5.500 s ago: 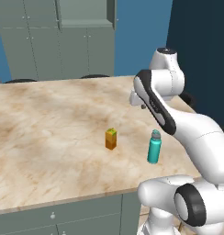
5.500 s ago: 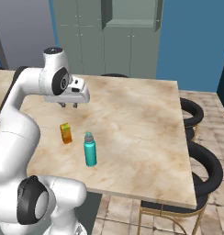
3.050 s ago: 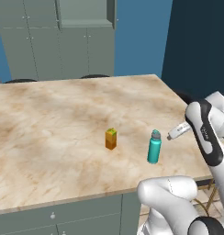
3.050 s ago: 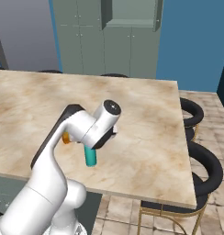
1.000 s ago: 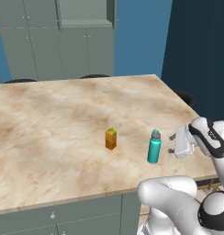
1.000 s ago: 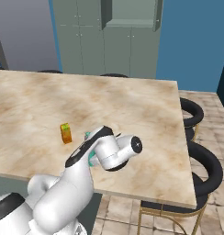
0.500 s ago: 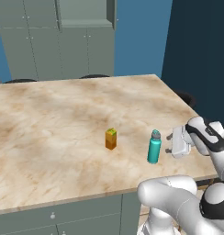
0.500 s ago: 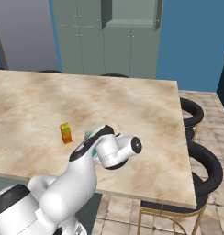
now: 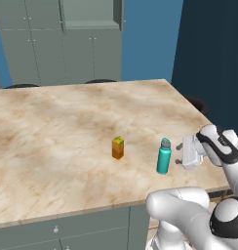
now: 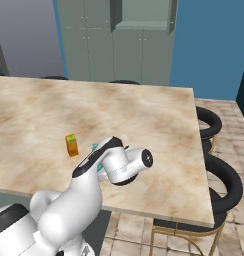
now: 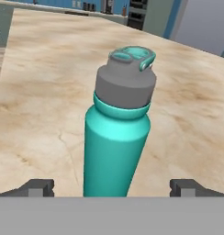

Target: Pick the water bottle, boxed drink from the counter and place them in the open cabinet.

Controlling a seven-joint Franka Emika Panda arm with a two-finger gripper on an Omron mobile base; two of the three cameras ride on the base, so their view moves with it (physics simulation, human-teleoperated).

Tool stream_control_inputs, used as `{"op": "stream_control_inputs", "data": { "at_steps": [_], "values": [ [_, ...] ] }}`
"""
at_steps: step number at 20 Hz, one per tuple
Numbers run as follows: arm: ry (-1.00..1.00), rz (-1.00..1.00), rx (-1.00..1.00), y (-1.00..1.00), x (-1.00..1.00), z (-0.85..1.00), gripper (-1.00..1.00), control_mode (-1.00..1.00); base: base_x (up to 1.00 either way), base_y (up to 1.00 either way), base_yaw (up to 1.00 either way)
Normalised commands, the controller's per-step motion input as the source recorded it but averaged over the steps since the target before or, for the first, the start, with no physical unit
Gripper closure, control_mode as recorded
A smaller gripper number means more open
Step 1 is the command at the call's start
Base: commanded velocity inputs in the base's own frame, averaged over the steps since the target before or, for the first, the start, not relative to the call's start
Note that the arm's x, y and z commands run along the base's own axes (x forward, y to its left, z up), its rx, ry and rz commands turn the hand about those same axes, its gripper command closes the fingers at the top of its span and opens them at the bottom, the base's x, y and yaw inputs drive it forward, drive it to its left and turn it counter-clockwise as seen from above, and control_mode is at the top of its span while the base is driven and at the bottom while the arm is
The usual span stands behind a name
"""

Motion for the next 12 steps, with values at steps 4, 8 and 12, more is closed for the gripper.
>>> {"op": "stream_control_inputs", "data": {
  "at_steps": [4, 8, 12],
  "values": [
    [0.00, -0.02, 0.00, 0.14, -0.21, 0.00, -1.00, -1.00, 0.00, 0.00, 0.00],
    [0.07, -0.01, 0.00, 0.17, -0.02, 0.00, -1.00, -1.00, 0.00, 0.00, 0.00],
    [0.08, 0.00, 0.00, 0.17, 0.10, 0.00, -1.00, -1.00, 0.00, 0.00, 0.00]
  ]
}}
